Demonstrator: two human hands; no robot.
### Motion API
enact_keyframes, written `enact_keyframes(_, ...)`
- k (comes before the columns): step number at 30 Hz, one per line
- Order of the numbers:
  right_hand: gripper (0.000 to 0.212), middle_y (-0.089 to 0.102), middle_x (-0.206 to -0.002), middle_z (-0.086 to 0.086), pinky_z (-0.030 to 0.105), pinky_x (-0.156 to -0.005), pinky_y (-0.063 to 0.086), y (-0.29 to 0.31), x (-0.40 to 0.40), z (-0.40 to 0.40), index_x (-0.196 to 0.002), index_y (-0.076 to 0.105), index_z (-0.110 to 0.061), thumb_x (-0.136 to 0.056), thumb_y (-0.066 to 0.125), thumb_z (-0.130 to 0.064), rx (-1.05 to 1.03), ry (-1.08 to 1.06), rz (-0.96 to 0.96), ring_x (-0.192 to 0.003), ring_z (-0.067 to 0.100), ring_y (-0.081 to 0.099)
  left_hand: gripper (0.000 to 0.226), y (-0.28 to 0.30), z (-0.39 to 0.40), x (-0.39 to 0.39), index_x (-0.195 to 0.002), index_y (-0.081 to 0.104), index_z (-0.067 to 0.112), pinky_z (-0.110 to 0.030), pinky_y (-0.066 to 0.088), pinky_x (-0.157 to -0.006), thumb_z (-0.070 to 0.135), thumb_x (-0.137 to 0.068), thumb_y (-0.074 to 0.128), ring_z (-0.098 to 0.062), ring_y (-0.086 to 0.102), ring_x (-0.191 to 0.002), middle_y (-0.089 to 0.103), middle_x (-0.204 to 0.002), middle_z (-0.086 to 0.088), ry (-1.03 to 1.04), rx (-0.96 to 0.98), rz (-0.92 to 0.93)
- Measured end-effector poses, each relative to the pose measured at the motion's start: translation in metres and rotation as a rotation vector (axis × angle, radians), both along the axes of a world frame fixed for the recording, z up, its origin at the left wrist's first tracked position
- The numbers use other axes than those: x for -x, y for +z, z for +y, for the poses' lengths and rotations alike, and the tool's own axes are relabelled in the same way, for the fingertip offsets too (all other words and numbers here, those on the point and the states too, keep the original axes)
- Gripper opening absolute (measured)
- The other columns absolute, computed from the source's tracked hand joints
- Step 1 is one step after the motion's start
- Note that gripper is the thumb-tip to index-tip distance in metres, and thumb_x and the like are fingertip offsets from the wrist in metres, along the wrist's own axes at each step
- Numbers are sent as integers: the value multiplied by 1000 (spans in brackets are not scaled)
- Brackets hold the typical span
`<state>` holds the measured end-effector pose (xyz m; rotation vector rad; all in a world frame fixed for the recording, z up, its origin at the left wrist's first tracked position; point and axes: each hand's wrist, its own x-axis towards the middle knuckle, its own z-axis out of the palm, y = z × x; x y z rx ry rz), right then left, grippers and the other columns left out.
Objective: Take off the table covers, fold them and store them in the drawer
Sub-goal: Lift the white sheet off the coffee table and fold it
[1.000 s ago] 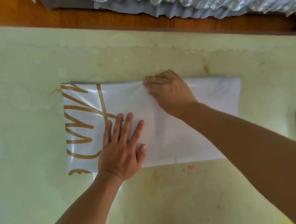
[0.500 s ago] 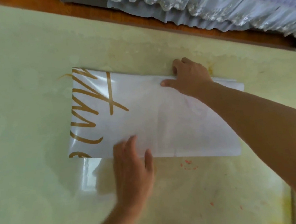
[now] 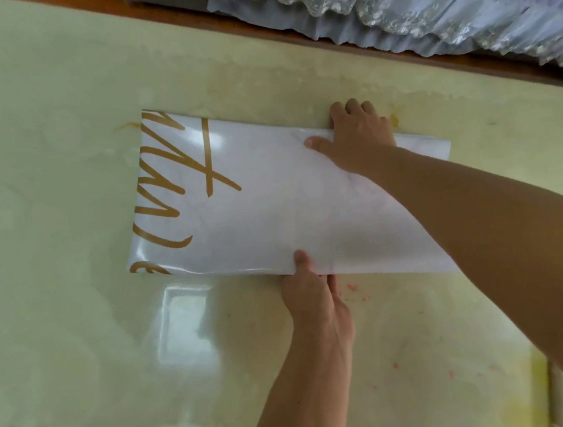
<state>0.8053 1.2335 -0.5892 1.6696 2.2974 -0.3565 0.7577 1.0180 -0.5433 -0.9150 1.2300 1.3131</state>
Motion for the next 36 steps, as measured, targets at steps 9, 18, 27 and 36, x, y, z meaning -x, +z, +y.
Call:
enact_keyframes(9, 76, 43, -138, 11, 46, -106, 42, 26, -30, -38, -143, 42, -23, -85, 60, -69, 360, -96, 74, -128, 36, 46, 24, 24, -63, 51, -124, 62, 14, -37, 62, -72, 8, -105, 49, -20, 76, -88, 75, -114, -11, -117, -47, 150)
enact_keyframes(18, 71, 49, -128, 9, 46, -98, 50, 16, -20, -253, -139, 51, -17, -85, 56, -62, 301, -288, 402, -112, 34, 57, 22, -8, -181, 185, -119, 64, 16, -48, 55, -93, 8, -103, 50, -32, 68, -108, 72, -118, -13, -568, 125, 515)
enact_keyframes(27, 59, 40, -155, 14, 47, -118, 30, -1, 35, -260, -150, 43, -7, -91, 38, -8, 36, 760, 362, -145, 35, 34, 17, -37, -152, 278, -113, 66, 20, -40, 56, -87, 14, -105, 53, -22, 71, -102, 75, -112, -4, -986, 27, 631)
enact_keyframes(36, 71, 1, -168, 12, 43, -125, 18, -8, 10, -224, -159, 10, -5, -107, 29, -49, 204, 1005, 107, -156, 23, -4, 49, -7, -231, 292, -154, 32, 29, -36, 56, -97, 21, -107, 43, -14, 58, -128, 53, -142, -3, -1765, -213, 1239)
